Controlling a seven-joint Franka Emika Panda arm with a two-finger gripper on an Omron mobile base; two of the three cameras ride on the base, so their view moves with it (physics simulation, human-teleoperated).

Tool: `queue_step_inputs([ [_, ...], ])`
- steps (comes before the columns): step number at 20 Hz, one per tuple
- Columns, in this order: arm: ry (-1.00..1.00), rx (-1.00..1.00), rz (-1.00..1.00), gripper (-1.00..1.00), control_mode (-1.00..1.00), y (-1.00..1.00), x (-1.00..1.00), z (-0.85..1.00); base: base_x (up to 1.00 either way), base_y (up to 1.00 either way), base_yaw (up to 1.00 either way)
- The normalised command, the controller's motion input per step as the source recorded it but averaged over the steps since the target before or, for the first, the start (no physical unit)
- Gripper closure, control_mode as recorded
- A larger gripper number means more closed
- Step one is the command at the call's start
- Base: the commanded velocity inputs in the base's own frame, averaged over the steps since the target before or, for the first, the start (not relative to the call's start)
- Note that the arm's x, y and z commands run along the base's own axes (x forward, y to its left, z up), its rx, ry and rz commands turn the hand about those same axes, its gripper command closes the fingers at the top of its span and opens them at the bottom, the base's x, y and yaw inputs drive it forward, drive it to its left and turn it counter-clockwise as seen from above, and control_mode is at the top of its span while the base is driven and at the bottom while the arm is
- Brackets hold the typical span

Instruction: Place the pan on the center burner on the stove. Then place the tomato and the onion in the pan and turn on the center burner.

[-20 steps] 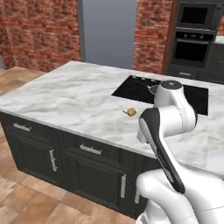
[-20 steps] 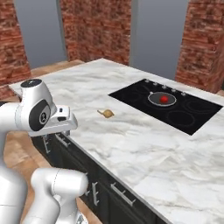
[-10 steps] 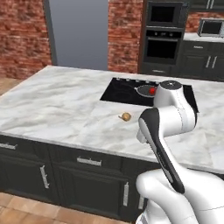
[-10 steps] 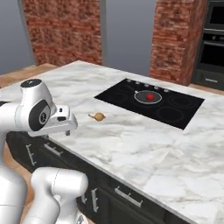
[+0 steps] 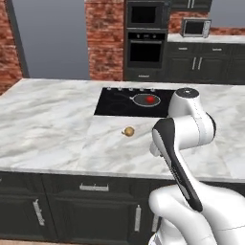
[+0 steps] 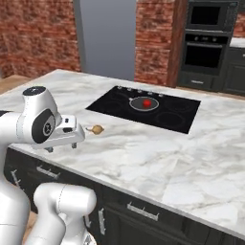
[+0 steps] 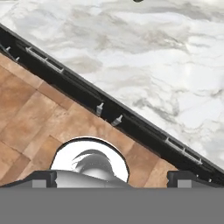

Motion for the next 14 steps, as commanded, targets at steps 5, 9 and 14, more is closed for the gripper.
queue_step_inputs([
  [5,0.0,0.0,0.0,-1.0,1.0,0.0,0.0,0.0,0.15,0.41,-0.34],
  [9,0.0,0.0,0.0,-1.0,1.0,0.0,0.0,0.0,0.15,0.44,-0.34],
  [14,0.0,0.0,0.0,-1.0,1.0,0.0,0.0,0.0,0.22,0.45,-0.34],
])
